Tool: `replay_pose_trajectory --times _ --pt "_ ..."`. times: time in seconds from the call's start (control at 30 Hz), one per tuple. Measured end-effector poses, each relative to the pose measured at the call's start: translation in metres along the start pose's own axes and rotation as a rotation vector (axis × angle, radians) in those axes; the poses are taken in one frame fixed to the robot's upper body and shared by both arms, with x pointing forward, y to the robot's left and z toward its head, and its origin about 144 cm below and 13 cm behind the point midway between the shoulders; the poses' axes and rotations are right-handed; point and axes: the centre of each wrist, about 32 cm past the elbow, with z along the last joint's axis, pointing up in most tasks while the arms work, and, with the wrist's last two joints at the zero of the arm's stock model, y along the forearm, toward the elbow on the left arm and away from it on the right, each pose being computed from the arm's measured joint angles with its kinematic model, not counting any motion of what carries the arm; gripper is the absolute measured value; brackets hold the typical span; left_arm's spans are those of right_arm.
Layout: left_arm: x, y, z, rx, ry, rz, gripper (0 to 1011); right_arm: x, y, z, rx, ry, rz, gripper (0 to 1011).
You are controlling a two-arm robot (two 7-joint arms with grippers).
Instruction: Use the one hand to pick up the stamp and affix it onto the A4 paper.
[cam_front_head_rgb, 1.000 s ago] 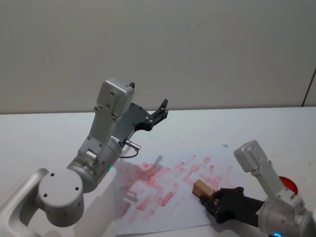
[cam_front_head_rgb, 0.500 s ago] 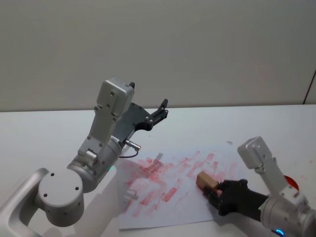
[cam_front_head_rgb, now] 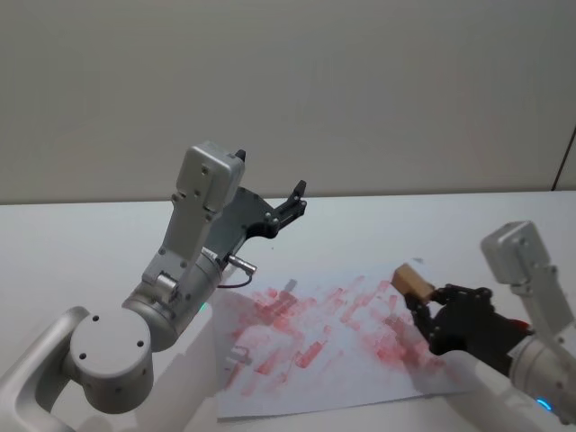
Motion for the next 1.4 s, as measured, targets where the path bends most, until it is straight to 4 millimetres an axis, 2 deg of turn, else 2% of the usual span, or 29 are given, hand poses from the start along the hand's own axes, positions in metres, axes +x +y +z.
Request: replay_pose_trajectory --times 0.53,0.63,0.9,1.1,1.4 --pt "0.000 0.000 0.000 0.000 0.000 0.000 1001 0.000 -0.053 -0.009 -0.009 0.016 -0.216 216" --pt "0.000 0.000 0.000 0.000 0.000 0.000 1001 -0.001 -0.068 -0.015 -0.036 0.035 -0.267 216" --pt "0.000 0.000 0.000 0.000 0.000 0.000 1001 0.004 -0.092 -0.025 -0.105 0.074 -0.351 214" --pt "0.000 0.000 0.000 0.000 0.000 0.000 1001 0.012 -0.102 -0.029 -0.143 0.084 -0.385 214" --pt "0.000 0.000 0.000 0.000 0.000 0.000 1001 0.023 -0.102 -0.029 -0.162 0.078 -0.390 216"
